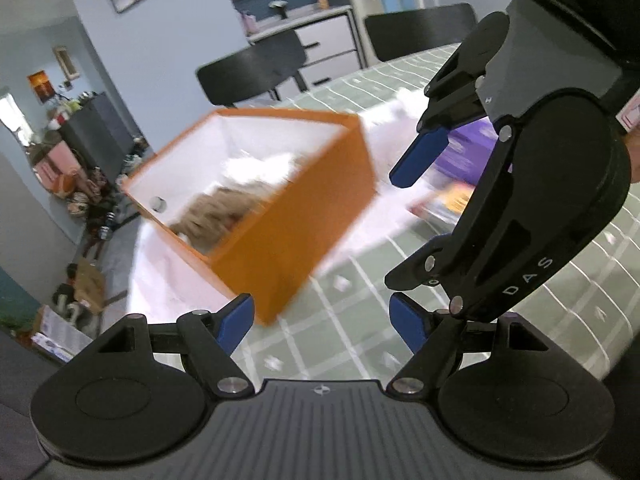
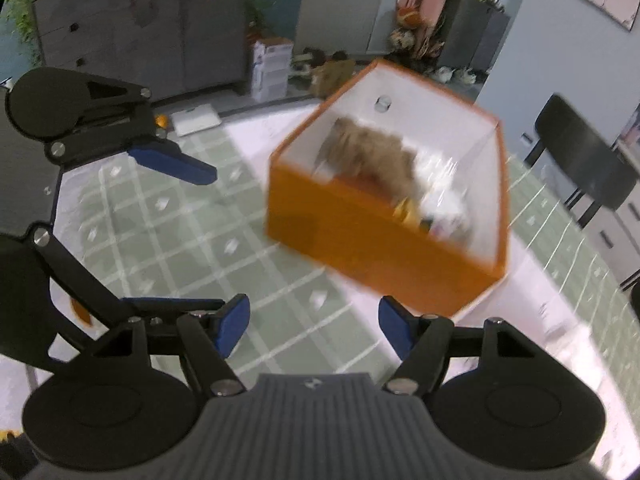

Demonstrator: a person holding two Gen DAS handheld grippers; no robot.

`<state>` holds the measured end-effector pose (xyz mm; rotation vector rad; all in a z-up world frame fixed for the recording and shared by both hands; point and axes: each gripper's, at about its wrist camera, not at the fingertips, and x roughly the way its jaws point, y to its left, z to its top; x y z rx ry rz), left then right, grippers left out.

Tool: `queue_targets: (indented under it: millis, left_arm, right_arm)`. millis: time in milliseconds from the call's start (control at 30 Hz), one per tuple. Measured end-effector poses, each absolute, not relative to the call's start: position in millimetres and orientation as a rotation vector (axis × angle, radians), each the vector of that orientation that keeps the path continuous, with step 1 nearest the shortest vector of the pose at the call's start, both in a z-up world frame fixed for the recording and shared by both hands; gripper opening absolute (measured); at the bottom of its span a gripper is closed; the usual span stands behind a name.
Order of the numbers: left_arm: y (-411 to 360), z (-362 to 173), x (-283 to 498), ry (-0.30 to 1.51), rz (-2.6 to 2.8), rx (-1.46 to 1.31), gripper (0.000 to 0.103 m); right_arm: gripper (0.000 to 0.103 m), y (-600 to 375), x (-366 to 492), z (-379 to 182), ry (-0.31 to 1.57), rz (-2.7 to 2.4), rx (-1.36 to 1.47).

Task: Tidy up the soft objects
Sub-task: 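Withdraw both tools from the orange box toward the remaining items, then grasp the Deeyeo wipe pack with the left tool while the right tool grasps the orange knitted ball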

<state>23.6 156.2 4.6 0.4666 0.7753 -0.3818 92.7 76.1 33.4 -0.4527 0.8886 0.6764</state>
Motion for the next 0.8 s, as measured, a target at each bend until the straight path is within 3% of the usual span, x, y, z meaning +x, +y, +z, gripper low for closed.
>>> queue_targets:
  millis: [367,800]
  left_arm:
    - [144.1,-28.7,-24.8,0.835,-0.550,0.341,0.092]
    - [100.9,-61.3,-25.6,0.817,-0.581,0.233,0.092]
  right_arm:
    - [0.073,27.5,20.2,-9.9,0.978,0.742,-0.383]
    - [0.076,-86.1,-22.7,-25.0,1.044,0.554,-0.280]
